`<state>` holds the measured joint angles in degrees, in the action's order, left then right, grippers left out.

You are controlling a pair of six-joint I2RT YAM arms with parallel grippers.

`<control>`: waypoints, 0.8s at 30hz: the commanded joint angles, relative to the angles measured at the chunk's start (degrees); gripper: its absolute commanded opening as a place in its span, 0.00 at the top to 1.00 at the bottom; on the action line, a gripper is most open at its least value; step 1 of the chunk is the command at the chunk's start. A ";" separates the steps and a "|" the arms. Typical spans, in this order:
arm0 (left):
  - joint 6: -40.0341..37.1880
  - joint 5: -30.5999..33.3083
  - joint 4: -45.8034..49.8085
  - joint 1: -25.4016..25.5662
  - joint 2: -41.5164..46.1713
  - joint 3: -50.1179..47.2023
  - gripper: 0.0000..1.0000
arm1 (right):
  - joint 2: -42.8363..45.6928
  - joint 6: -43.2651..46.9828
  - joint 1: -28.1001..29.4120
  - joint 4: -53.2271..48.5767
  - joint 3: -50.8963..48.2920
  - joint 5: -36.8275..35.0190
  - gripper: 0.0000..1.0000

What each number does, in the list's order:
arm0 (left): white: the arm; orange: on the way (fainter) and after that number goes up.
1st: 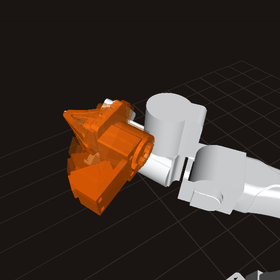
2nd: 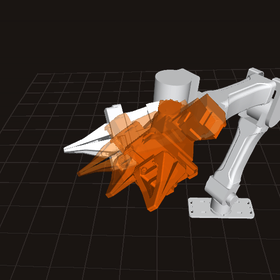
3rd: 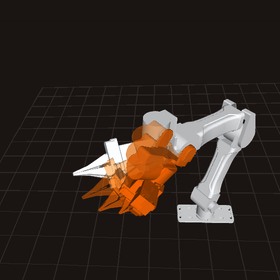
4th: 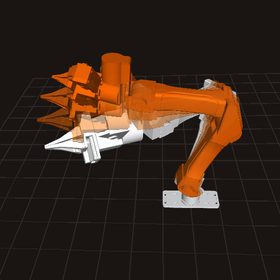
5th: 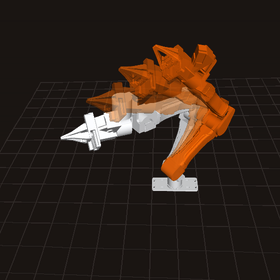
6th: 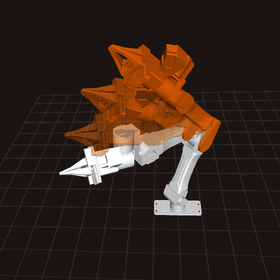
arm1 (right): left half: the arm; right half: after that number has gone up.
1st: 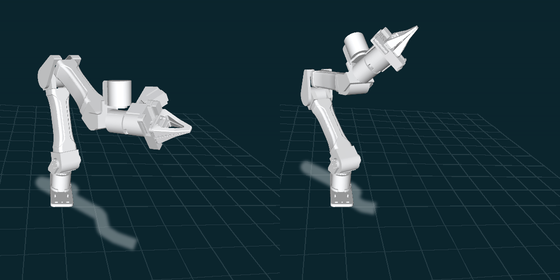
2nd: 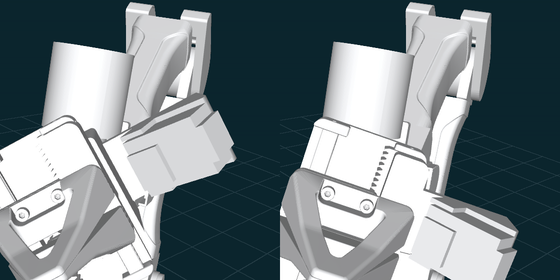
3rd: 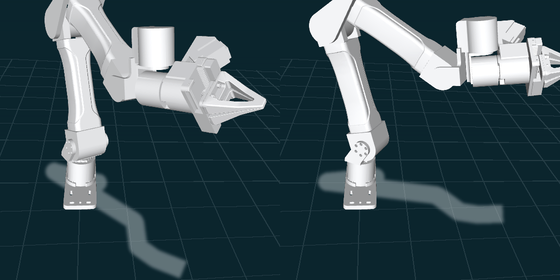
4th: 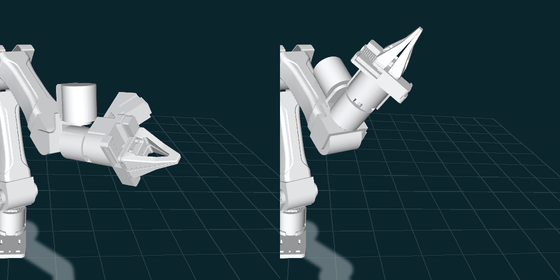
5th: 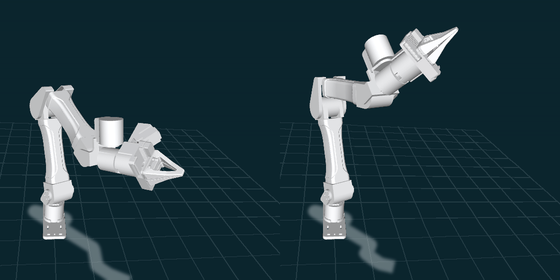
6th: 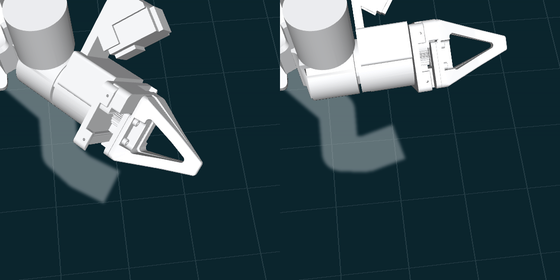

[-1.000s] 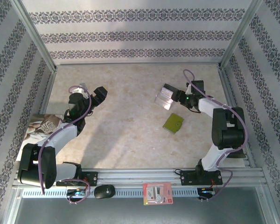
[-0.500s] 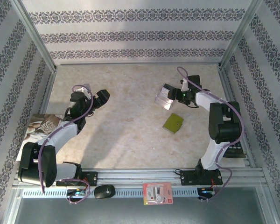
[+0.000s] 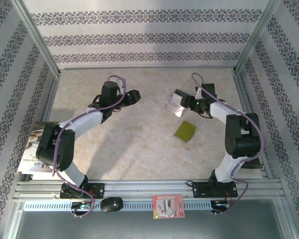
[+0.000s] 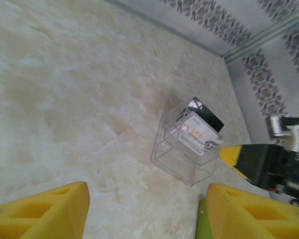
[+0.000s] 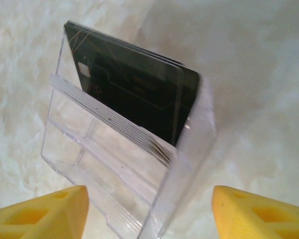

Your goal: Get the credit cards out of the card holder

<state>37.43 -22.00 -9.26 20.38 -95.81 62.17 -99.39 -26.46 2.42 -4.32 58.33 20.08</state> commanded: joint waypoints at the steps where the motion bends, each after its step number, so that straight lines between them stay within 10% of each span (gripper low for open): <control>1: -2.04 1.72 5.87 1.79 -4.46 4.98 0.38 | 3.62 -11.20 -3.42 8.31 -3.10 -3.45 0.40; 24: -3.50 4.84 9.44 1.95 12.70 -7.89 0.26 | -16.98 -28.33 -4.08 -0.40 19.60 -2.44 0.45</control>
<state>35.83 -18.39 -2.35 22.09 -85.12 55.42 -114.10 -55.57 -1.72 -2.22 73.76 14.68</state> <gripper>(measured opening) 0.738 0.547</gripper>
